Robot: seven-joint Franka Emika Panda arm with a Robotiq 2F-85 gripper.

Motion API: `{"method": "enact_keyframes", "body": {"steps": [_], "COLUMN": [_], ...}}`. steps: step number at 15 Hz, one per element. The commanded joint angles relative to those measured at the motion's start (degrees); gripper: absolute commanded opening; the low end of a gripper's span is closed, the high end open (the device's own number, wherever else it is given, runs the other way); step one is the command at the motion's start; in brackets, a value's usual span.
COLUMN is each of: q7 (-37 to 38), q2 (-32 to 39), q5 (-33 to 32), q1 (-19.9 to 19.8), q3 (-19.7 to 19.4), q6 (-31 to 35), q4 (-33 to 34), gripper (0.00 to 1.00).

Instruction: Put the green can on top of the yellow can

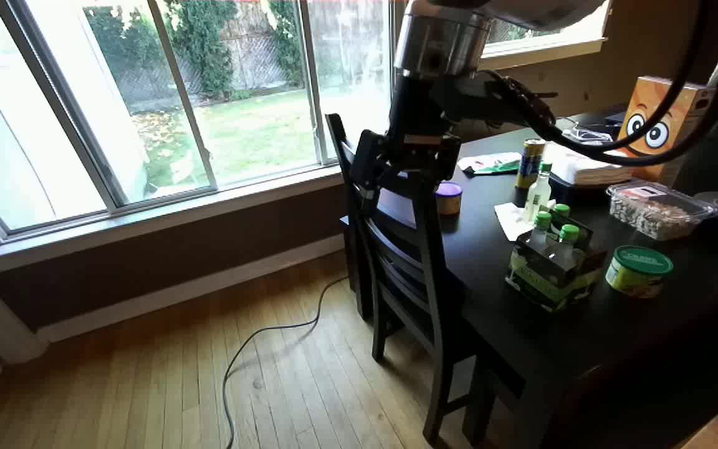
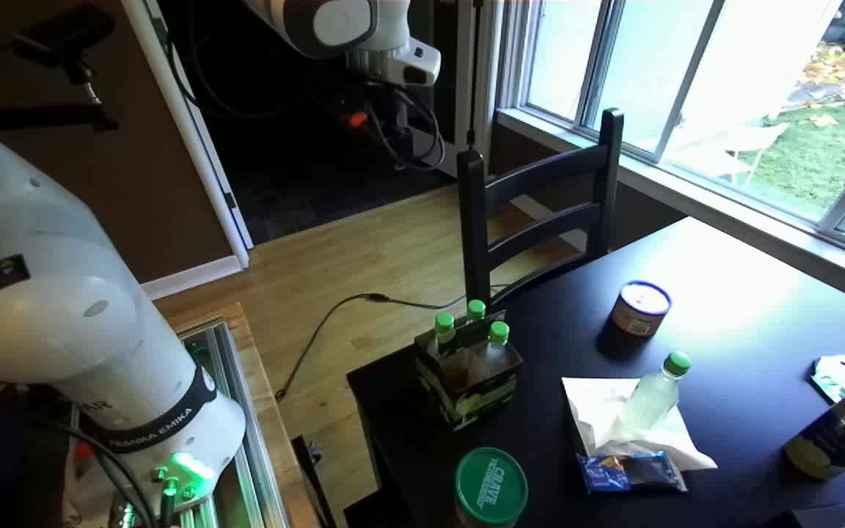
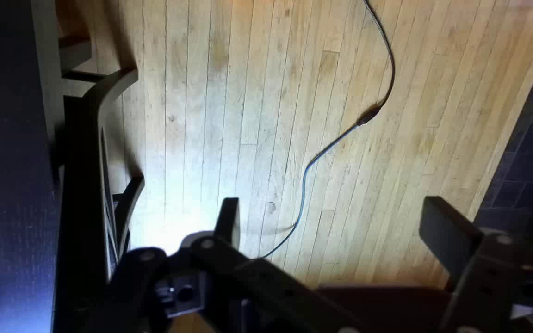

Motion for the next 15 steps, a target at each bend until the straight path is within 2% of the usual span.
{"method": "enact_keyframes", "body": {"steps": [1,10,12,15], "q7": [-0.1,-0.1,-1.3,1.1], "q2": [0.0,0.0,-0.3,-1.9], "q5": [0.1,0.1,2.5,5.5], "q1": [-0.5,-0.5,-1.0,-3.5], "q3": [0.5,0.5,-1.4,-4.3], "q6": [-0.2,-0.2,-1.0,-2.2], "q4": [0.1,0.1,1.1,2.9], "gripper": [1.00,1.00,1.00,1.00]}}
